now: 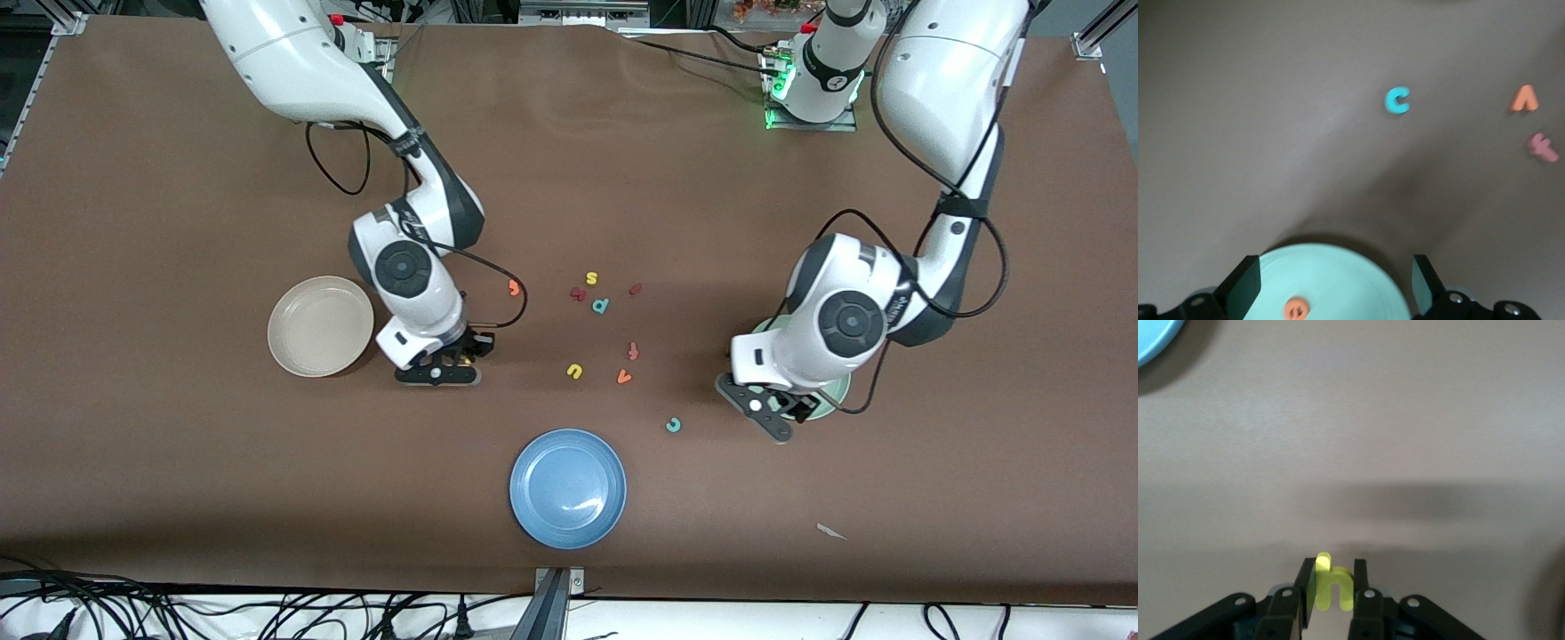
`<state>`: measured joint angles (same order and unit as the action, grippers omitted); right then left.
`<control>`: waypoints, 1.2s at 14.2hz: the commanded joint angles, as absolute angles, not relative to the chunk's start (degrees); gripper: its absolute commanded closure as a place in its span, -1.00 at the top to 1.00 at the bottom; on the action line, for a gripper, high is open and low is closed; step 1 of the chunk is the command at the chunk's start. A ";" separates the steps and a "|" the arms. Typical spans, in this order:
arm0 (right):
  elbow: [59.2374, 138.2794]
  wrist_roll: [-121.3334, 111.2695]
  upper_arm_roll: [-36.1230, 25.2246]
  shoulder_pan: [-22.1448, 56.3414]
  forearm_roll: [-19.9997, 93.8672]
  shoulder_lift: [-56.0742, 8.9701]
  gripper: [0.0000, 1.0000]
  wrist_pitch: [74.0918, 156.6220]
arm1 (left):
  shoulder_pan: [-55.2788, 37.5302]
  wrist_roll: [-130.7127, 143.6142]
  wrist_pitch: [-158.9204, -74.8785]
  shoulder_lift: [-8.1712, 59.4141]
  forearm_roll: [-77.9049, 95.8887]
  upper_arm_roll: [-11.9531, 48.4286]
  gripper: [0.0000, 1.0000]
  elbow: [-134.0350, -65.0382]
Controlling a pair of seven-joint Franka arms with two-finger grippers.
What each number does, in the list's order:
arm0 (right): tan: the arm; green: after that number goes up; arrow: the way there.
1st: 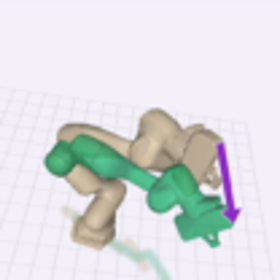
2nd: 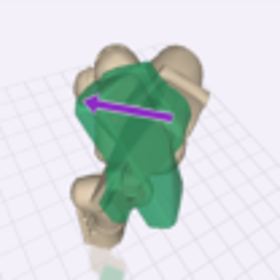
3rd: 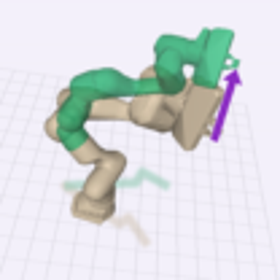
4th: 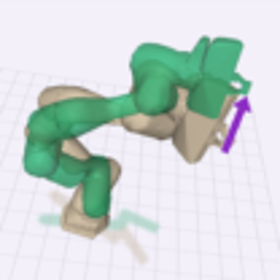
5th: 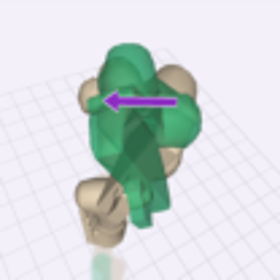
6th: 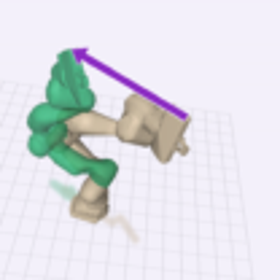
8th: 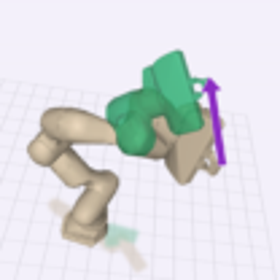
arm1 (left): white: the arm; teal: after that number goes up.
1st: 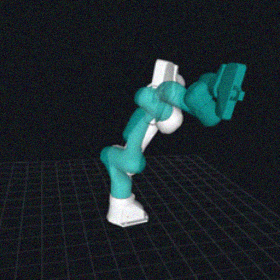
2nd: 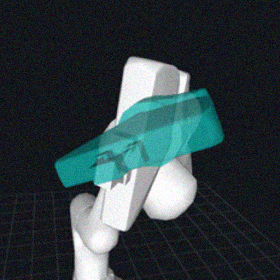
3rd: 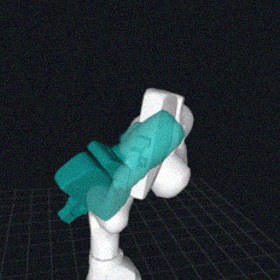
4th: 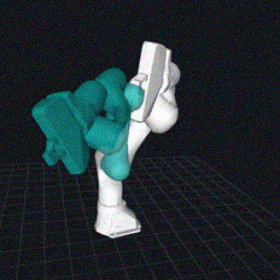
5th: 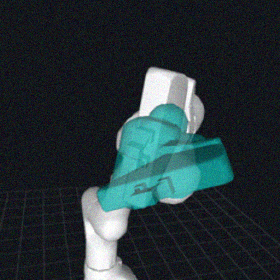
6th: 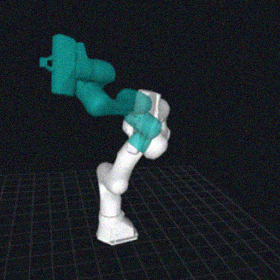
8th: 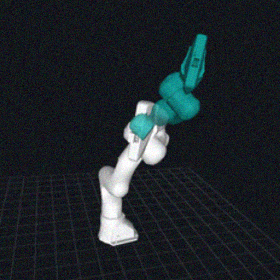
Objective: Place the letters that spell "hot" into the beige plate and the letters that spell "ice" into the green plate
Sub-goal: 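Release the h on the beige plate while the left gripper reaches the c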
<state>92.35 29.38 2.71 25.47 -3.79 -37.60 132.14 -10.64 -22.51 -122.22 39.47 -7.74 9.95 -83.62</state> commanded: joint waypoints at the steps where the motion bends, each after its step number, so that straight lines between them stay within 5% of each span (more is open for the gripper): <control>1: 98.06 22.43 2.73 21.90 -2.29 -30.79 -1.00 128.76 | -14.31 -22.41 -121.38 46.04 -6.68 9.49 1.00 -75.43; 4: 106.23 14.18 1.24 18.29 -2.29 -24.72 -1.00 129.20 | -16.26 -23.81 -123.82 52.18 -6.59 9.32 0.98 -68.67; 11: 123.83 -3.94 -10.62 17.93 -2.29 -17.58 -1.00 141.84 | -17.75 -23.82 -133.58 58.00 -6.77 9.23 0.72 -66.97; 13: 124.98 -5.01 -11.34 17.93 -2.29 -18.28 -1.00 144.83 | -17.84 -23.99 -133.95 58.27 -6.77 9.14 0.45 -67.15; 14: 124.98 -4.92 -11.34 17.84 -2.20 -19.15 -0.83 145.63 | -17.67 -24.34 -133.95 58.36 -6.85 9.14 0.35 -67.58; 15: 124.72 -4.83 -11.34 17.84 -1.94 -19.68 -0.33 145.81 | -17.40 -24.52 -134.03 58.53 -6.77 9.14 0.31 -67.67; 16: 124.63 -4.75 -11.34 17.84 -0.19 -19.77 0.84 145.72 | -17.32 -24.52 -134.12 58.71 -6.77 9.14 0.25 -68.02; 17: 124.45 -4.66 -10.82 17.93 2.00 -19.51 1.00 145.46 | -17.31 -24.52 -134.30 58.97 -6.85 9.14 0.09 -68.03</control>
